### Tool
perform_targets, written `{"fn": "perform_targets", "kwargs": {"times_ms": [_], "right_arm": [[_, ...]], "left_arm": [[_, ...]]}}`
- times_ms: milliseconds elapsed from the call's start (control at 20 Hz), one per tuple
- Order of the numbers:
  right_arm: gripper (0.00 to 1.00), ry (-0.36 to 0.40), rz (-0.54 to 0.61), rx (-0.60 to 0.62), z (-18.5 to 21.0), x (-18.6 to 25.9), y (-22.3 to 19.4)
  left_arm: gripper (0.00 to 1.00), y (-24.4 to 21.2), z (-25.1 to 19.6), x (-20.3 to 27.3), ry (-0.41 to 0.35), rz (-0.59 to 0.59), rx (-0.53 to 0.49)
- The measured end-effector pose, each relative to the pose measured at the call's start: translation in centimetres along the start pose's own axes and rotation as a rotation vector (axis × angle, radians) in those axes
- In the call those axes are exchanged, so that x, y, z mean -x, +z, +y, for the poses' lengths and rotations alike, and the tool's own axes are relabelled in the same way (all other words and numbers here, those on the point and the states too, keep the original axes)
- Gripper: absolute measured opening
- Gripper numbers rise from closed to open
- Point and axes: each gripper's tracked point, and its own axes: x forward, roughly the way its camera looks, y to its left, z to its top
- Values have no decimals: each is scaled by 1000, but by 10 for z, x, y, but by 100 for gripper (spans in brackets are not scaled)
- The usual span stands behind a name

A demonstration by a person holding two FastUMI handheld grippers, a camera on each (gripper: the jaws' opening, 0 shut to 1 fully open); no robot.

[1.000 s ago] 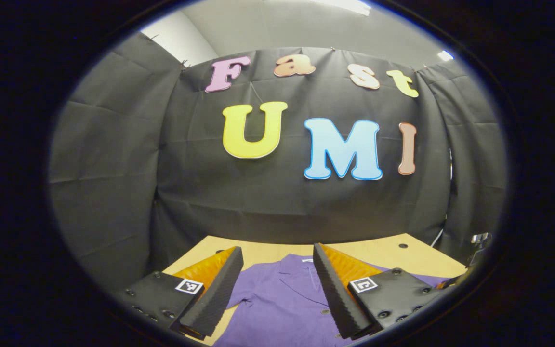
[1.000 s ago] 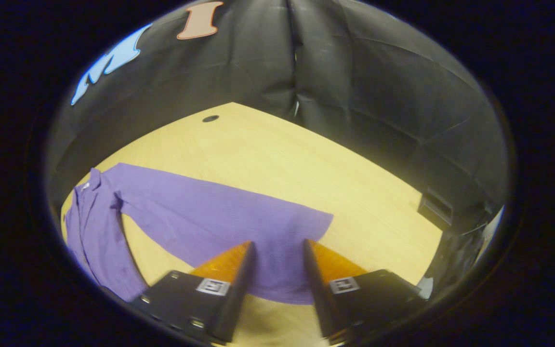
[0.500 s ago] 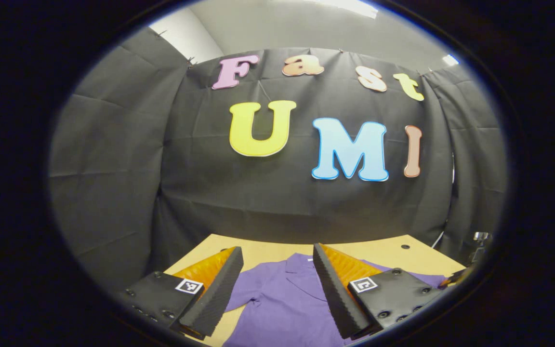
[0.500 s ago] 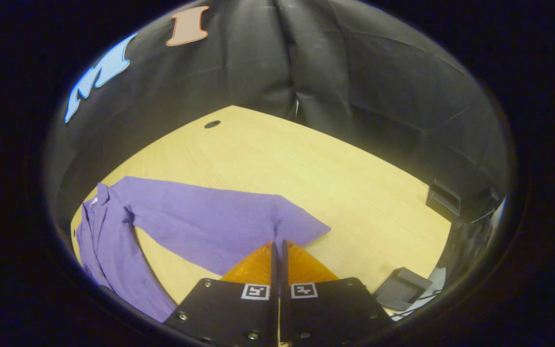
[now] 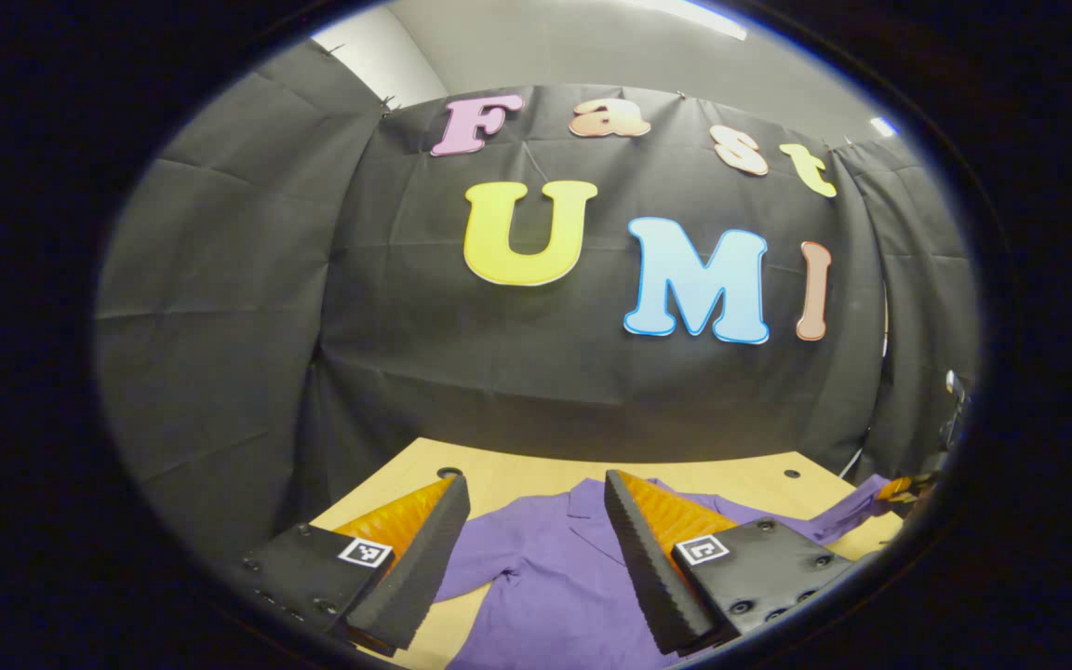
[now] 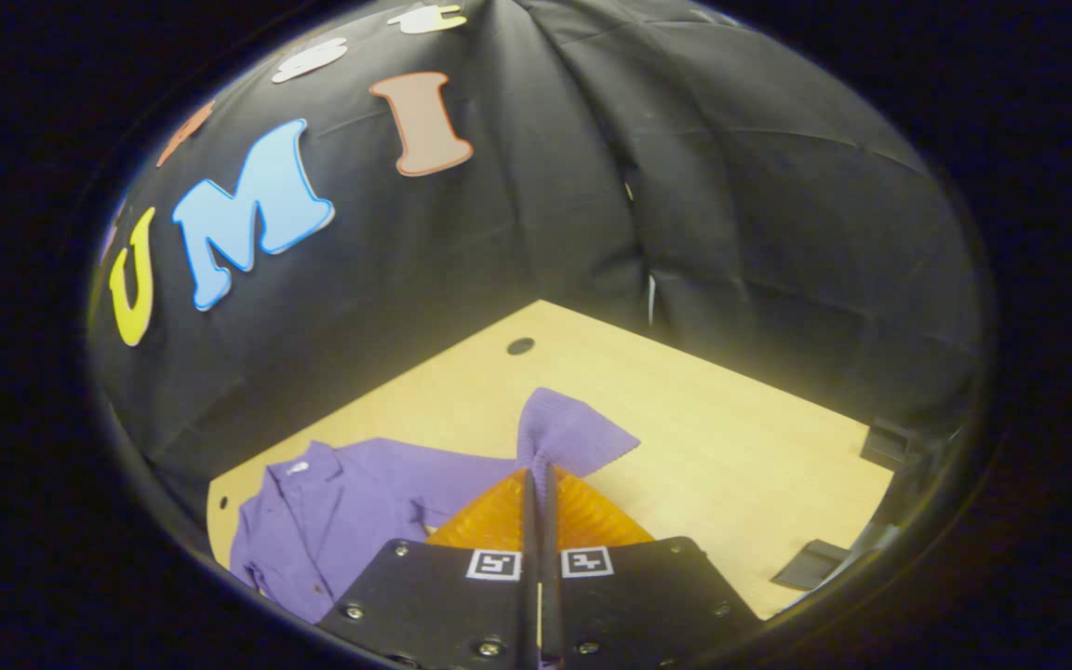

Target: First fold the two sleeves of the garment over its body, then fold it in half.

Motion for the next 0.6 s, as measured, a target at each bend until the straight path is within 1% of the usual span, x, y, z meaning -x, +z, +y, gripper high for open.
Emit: {"fn": "perform_targets", "kwargs": {"times_ms": [50,100,200,300,400,600], "right_arm": [[2,31,-13,5,18,0,7],[2,62,-25,17,37,0,14],[1,119,-40,47,67,2,21],[1,172,-45,91,111,4,19],[1,223,-48,140,146,10,19],[1,325,-41,232,212,18,1]], "left_arm": [[95,-2,5,2,4,3,1],[93,-5,10,2,8,7,2],[93,-7,20,3,17,10,8],[93,-9,30,6,33,6,15],[93,-8,46,9,54,4,20],[93,-20,77,20,96,19,12]]}}
